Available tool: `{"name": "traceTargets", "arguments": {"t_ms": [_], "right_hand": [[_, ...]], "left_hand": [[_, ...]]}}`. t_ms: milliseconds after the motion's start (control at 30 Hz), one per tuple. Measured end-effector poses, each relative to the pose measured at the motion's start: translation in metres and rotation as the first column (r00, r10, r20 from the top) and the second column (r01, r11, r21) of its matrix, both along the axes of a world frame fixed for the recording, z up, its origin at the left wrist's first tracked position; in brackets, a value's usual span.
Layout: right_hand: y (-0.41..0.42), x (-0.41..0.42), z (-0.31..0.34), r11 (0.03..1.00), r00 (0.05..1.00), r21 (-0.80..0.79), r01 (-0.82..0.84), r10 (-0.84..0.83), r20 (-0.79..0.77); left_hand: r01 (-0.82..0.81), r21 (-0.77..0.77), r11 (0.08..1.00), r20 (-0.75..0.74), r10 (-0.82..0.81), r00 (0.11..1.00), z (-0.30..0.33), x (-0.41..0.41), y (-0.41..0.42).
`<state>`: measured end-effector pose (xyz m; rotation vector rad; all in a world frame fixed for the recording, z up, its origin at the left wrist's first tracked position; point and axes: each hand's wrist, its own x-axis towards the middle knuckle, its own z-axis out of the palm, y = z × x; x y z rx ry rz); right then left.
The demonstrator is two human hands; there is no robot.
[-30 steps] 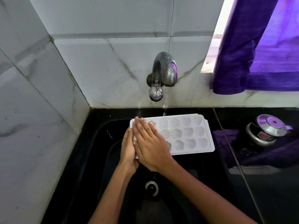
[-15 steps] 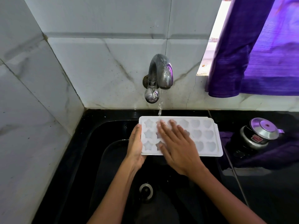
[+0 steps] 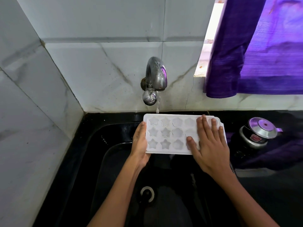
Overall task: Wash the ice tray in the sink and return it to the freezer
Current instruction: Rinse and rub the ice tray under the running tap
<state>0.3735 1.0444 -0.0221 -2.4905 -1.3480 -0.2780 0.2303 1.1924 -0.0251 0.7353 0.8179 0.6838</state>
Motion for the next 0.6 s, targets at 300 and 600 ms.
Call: {"name": "traceTargets", "arguments": {"t_ms": [300, 600], "right_hand": [[0.009, -0.019, -0.005, 1.000, 0.999, 0.015, 0.025, -0.025, -0.035], [0.034, -0.049, -0.008, 0.994, 0.980, 0.019, -0.104, 0.106, -0.166]], "left_hand": [[-0.060, 0.023, 0.998, -0.042, 0.061, 0.997, -0.005, -0.037, 0.003], [-0.195, 0.097, 0.976, -0.076, 0.203, 0.976, 0.003, -0.085, 0.008]]}}
